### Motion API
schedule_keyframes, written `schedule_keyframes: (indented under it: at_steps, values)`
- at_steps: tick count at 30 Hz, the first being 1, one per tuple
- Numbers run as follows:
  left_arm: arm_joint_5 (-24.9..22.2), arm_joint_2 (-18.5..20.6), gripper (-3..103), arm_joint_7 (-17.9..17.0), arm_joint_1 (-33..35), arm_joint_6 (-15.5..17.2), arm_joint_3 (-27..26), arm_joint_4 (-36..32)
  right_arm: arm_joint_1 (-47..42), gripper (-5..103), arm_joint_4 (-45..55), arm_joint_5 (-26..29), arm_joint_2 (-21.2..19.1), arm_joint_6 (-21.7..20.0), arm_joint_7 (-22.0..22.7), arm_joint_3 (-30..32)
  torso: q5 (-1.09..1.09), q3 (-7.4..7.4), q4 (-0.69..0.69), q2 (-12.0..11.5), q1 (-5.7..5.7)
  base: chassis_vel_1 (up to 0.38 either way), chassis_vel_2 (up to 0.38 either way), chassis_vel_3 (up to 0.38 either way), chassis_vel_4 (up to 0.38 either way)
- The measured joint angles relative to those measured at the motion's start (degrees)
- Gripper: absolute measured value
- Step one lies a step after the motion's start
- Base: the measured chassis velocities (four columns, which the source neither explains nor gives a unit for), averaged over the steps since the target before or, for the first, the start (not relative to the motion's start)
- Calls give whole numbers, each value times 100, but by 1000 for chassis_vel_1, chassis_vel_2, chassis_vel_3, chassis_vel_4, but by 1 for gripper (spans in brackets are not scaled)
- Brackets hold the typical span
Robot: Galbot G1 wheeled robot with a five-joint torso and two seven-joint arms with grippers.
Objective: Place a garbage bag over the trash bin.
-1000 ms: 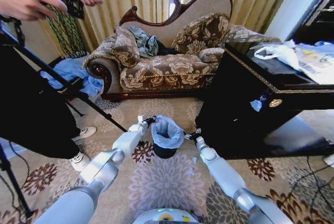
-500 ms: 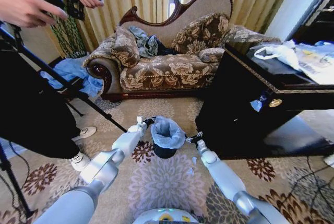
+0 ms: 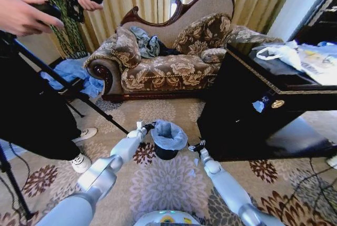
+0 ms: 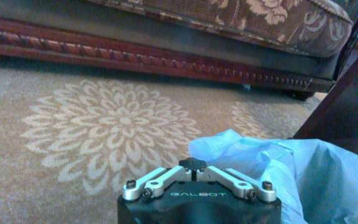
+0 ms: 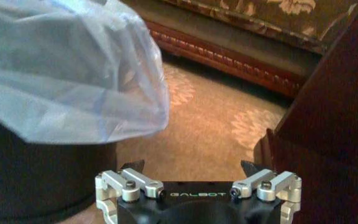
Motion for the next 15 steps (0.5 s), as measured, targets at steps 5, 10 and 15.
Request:
schedule_keyframes:
  at_steps: [5,10,15]
  values:
    - [-5,21,0,9,92,-33,8,-15,-222,100,148,-1,-1,-30,0,77,0,0,0,0,0,0,0,0,0]
    - [-6,65,0,27,259,-58,47,-70,-425,100,219,-17,58,-33,1,151,0,0,1,0,0,0,0,0,0]
    - [-11,124,0,66,339,-90,78,-110,-518,100,224,-52,140,-32,7,197,-1,0,0,0,0,0,0,0,0]
